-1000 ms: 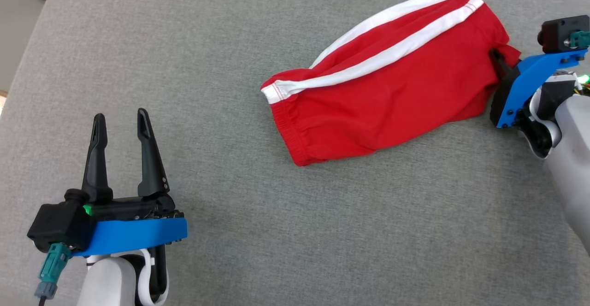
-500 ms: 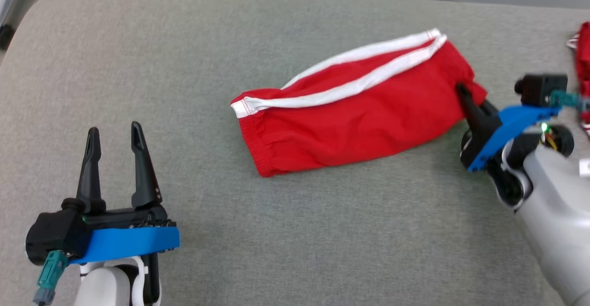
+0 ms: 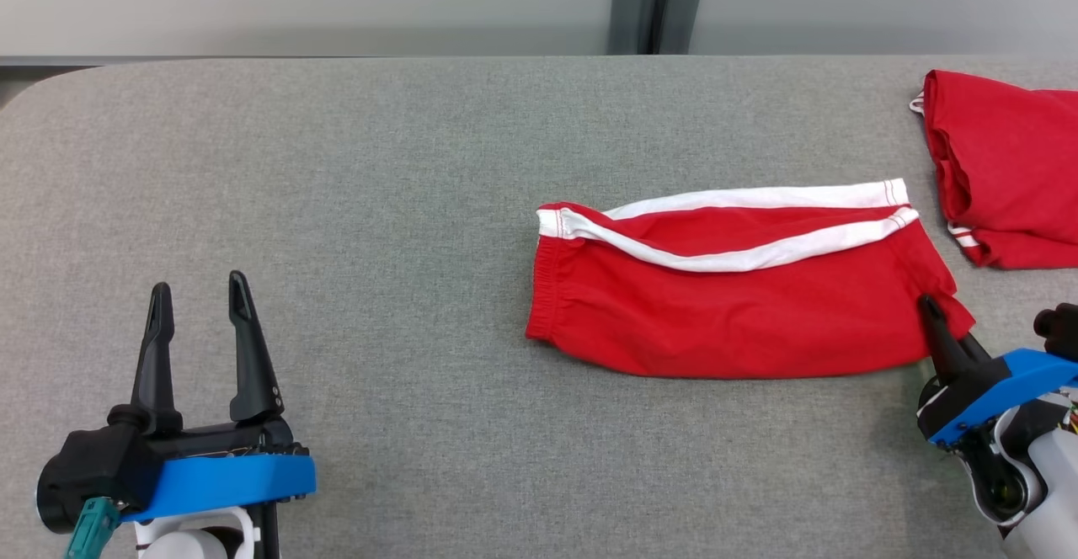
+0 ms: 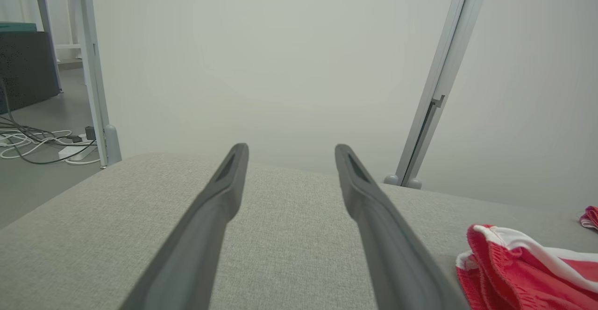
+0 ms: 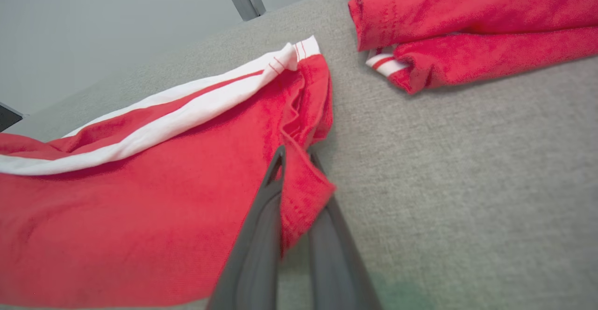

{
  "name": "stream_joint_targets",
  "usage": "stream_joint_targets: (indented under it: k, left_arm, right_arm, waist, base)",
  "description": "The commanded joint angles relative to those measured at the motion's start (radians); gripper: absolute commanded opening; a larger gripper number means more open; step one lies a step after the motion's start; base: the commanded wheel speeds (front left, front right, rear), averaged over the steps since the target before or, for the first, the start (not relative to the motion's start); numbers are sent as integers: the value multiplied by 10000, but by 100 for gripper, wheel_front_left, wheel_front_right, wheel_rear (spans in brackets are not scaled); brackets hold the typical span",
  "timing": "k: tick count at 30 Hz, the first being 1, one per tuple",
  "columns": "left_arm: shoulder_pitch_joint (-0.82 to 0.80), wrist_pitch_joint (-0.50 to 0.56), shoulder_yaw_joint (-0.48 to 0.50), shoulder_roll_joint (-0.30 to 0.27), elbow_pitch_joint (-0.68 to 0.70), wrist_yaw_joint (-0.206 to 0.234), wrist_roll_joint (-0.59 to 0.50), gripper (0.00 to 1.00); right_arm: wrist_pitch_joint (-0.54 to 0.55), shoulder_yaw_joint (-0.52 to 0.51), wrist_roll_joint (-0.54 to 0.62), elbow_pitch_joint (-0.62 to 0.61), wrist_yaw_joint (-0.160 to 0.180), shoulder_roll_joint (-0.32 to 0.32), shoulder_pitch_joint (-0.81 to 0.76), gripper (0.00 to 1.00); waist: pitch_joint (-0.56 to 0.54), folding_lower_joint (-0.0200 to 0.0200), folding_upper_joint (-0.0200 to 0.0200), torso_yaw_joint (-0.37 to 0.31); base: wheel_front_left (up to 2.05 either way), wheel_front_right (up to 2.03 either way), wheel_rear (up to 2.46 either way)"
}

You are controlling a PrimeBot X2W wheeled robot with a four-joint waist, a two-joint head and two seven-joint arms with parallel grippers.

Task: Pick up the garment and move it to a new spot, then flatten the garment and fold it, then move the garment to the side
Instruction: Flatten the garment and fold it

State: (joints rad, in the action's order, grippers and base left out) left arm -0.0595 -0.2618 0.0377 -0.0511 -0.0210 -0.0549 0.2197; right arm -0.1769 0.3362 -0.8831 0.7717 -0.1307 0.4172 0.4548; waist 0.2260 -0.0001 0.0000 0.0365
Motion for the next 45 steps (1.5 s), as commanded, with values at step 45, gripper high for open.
stream_joint_targets:
  k: [45]
  left_arm:
    - [128,-40,-896,7,-404,178,449,100]
  right_arm:
    - [744,1710,2519,-1501,-4,-3564,558,0]
  waist:
    - [-380,1,0,1035]
  base:
    - [0,0,0]
